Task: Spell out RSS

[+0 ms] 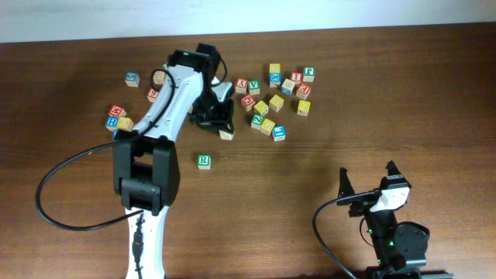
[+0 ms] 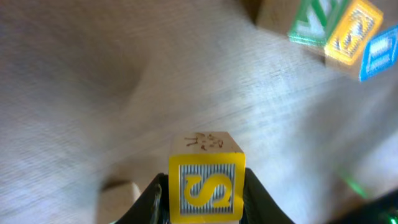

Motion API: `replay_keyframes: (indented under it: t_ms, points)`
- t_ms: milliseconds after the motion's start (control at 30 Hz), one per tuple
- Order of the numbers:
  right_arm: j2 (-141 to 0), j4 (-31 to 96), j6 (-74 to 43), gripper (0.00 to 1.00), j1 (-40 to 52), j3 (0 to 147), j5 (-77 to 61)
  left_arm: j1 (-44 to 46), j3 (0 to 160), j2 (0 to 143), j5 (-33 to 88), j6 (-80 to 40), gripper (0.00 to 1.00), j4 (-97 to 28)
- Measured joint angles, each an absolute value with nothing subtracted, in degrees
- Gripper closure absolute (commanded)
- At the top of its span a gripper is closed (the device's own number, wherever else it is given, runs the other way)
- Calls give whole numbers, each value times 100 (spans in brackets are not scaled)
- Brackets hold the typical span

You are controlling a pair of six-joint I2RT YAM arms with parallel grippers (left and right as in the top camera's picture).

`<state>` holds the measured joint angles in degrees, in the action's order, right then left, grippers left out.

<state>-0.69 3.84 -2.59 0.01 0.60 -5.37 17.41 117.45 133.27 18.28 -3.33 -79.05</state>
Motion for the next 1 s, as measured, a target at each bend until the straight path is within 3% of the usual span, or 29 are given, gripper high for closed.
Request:
replay_keyframes:
  t_ms: [267,333,400,1000]
  points:
    - [-69,384,-257,2,1,60,-537,2235,11745,13327,1752,-331,80,-9041]
    - [-69,384,-259,2,1,60,-537,2307,11745,13327,1647,-333,89,-9332]
    - [-69,384,-259,2,1,60,-537,2316,11745,13327,1538,-329,90,-9642]
    - [-69,384,-257,1,1,60,-537,2272,10573,12986,1483,-261,87,-9662]
